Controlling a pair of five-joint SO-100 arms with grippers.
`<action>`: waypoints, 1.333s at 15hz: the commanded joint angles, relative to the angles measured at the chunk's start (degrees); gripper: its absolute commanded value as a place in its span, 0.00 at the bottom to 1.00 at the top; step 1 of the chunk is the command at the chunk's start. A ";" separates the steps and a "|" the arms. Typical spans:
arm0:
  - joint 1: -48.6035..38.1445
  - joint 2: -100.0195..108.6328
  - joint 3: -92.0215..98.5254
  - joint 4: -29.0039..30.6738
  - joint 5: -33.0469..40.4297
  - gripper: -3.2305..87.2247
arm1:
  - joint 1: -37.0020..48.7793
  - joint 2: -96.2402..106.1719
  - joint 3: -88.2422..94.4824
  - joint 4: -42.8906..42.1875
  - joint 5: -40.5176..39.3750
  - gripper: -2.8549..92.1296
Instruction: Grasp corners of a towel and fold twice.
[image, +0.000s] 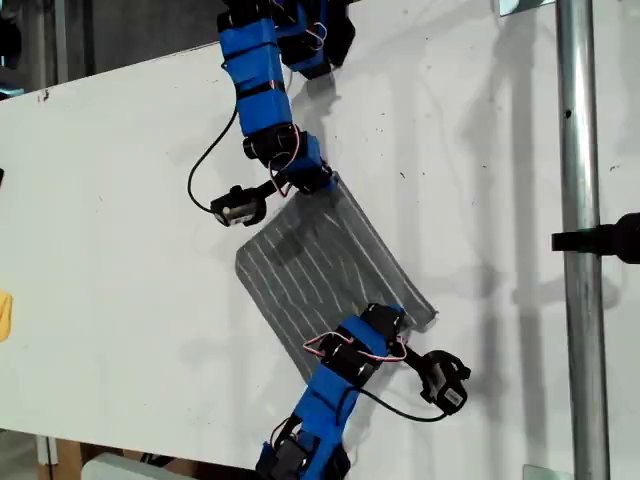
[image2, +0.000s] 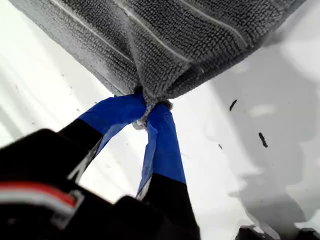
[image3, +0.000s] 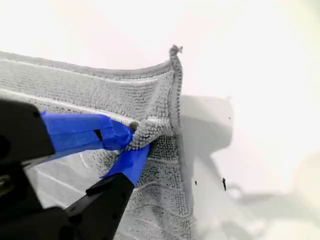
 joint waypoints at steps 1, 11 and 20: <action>1.85 5.71 -5.10 3.08 0.53 0.00 | -0.70 9.23 -2.81 1.76 0.62 0.03; -20.13 37.18 35.33 18.54 2.46 0.00 | 27.69 -21.80 -29.36 -17.58 -27.42 0.03; -25.66 45.00 50.45 12.22 5.36 0.01 | 27.95 -28.74 -25.75 -16.70 -25.05 0.03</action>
